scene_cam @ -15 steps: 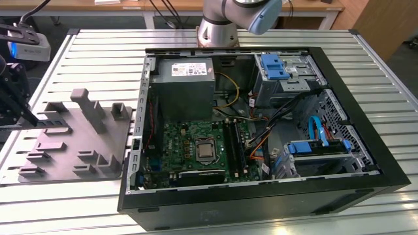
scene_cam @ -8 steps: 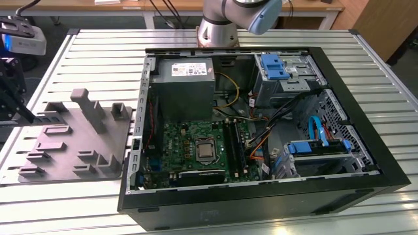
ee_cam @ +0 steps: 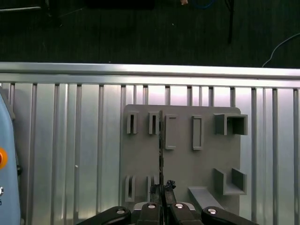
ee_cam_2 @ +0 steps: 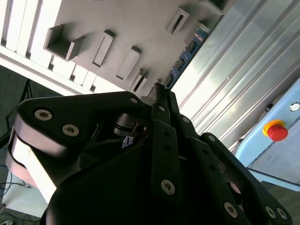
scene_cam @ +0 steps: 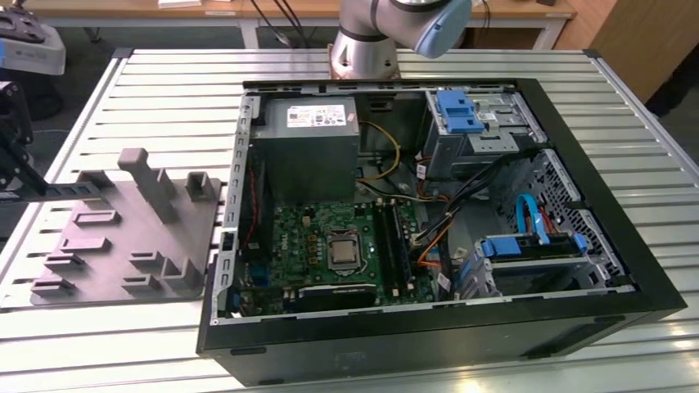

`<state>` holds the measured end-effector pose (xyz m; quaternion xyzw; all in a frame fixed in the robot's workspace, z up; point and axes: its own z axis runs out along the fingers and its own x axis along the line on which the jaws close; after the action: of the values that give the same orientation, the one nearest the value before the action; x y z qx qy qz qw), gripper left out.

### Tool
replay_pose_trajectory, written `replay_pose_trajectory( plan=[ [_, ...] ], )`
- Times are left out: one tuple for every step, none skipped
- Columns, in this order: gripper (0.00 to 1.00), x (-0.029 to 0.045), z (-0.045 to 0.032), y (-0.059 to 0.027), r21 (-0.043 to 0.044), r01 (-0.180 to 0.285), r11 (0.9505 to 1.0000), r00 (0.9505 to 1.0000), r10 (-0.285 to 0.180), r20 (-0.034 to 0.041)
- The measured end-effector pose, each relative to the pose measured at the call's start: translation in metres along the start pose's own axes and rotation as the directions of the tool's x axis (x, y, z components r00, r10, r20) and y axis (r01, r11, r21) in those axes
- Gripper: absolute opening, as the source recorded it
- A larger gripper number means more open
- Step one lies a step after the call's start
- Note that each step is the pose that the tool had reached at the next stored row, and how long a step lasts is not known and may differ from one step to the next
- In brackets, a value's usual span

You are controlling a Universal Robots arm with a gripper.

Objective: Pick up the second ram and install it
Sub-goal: 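Pick up the second ram and move it above second insertion slot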

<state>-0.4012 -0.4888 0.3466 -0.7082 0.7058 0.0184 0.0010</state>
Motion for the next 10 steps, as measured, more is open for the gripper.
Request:
replay_pose_trajectory(
  plan=[
    [0.14,-0.0001,-0.0023,0.0001,0.0,0.0,1.0,1.0,0.0,0.0001],
    [0.14,-0.0001,-0.0047,0.0001,0.0001,0.0,1.0,1.0,0.0,0.0002],
    [0.14,-0.0002,-0.0075,0.0002,0.0,0.0,1.0,1.0,0.0,0.0003],
    [0.14,-0.0003,-0.0108,0.0003,0.0,0.0,1.0,1.0,0.0,0.0003],
    [0.14,-0.0004,-0.014,0.0003,0.0,0.0,1.0,1.0,0.0,0.0005],
    [0.14,-0.0005,-0.0171,0.0004,0.0,0.0,1.0,1.0,0.0,0.0006],
    [0.14,-0.0006,-0.0203,0.0005,-0.0001,0.0,1.0,1.0,0.0,0.0008],
    [0.14,-0.0007,-0.0239,0.0006,0.0,0.0,1.0,1.0,0.0,0.0012],
    [0.14,-0.0008,-0.0273,0.0007,0.0001,0.0,1.0,1.0,0.0,0.0015],
    [0.14,-0.0009,-0.0307,0.0008,0.0,0.0,1.0,1.0,0.0,0.0017]
  ],
)
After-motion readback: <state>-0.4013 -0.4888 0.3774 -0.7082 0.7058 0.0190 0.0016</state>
